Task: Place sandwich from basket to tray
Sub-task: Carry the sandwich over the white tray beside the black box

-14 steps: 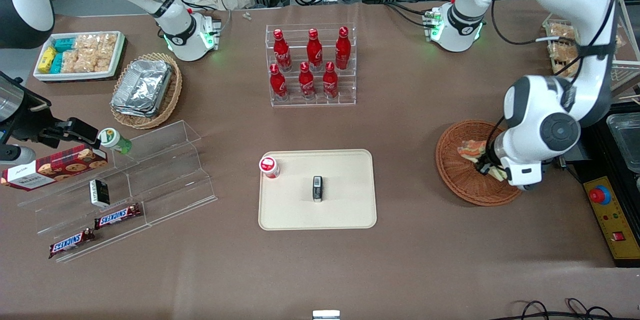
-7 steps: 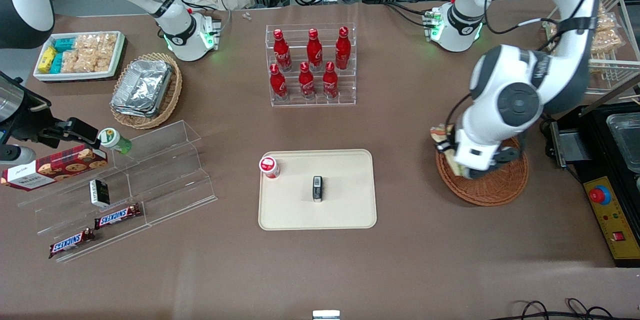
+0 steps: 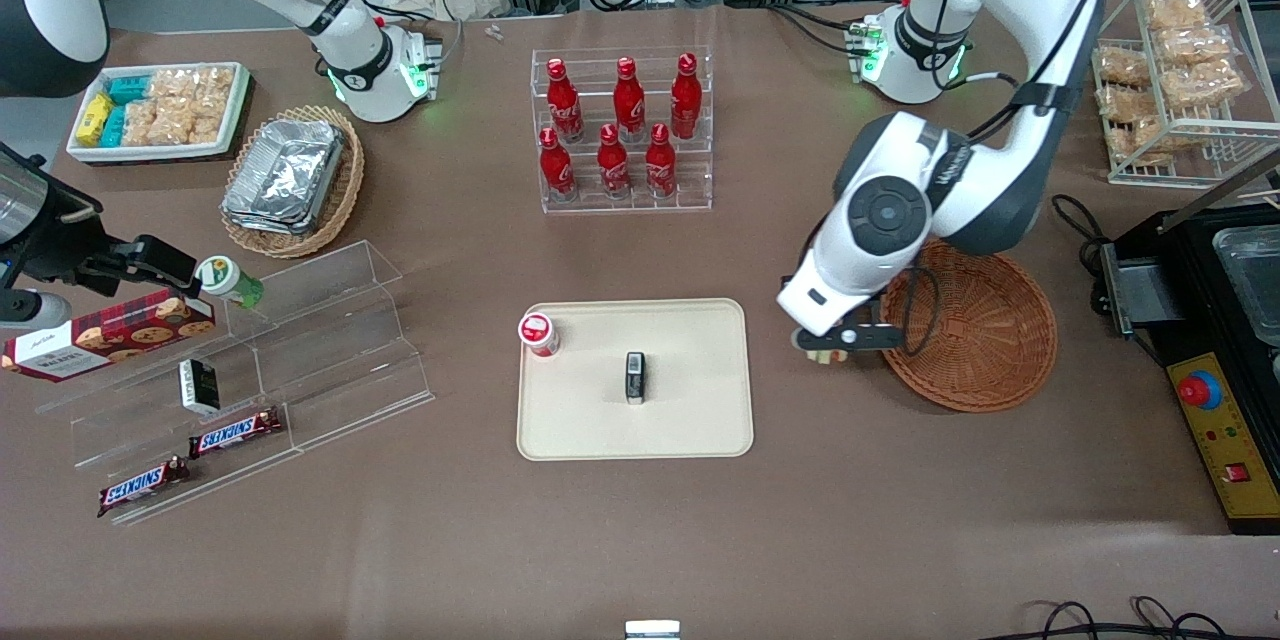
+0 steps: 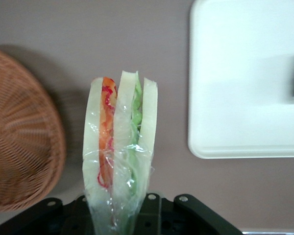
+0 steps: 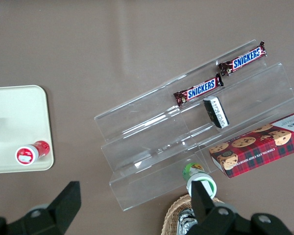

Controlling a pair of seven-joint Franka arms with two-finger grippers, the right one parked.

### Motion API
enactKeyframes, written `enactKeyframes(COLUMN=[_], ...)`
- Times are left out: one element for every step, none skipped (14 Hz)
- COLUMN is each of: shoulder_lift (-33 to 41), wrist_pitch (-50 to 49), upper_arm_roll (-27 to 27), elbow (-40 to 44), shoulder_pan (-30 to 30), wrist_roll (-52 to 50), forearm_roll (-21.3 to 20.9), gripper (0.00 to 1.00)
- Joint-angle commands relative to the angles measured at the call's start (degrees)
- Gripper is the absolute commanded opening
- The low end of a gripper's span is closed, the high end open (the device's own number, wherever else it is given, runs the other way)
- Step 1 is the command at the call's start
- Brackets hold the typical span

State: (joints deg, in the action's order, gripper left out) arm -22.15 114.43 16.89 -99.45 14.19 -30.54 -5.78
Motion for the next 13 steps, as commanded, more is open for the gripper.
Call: enactKeyframes(shoulder_lift=[-6.1, -8.9, -11.6, -14.6, -17.5, -20.0, -21.7, -23.4, -25.0, -25.8, -26.3, -26.6, -27.2], wrist_pitch=[3.1, 4.5, 5.4, 5.6, 5.7, 5.7, 6.1, 6.9, 7.2, 7.3, 7.5, 8.3, 9.2], upper_arm_roll=[0.0, 0.1, 0.1, 0.1, 0.1, 0.1, -0.1, -0.2, -0.2, -0.3, -0.3, -0.3, -0.3], elbow=[5.3, 7.5, 9.6, 12.3, 15.1, 17.3, 18.4, 19.9, 21.6, 22.3, 22.4, 22.4, 22.3], shoulder_pan=[1.3, 1.5, 2.5, 3.8, 4.3, 4.7, 5.6, 6.1, 6.4, 6.6, 6.6, 6.6, 6.6], wrist_roll=[-1.7, -2.3, -1.6, -1.7, -2.0, -2.2, -2.2, -2.3, -2.5, -2.8, -2.9, -2.9, -2.9], forearm_roll=[-0.6, -1.0, -1.5, -2.2, -2.2, -2.3, -2.8, -3.6, -3.9, -4.1, -4.7, -4.8, -4.8], gripper=[0.00, 0.00, 0.00, 0.00, 0.00, 0.00, 0.00, 0.00, 0.00, 0.00, 0.00, 0.00, 0.00])
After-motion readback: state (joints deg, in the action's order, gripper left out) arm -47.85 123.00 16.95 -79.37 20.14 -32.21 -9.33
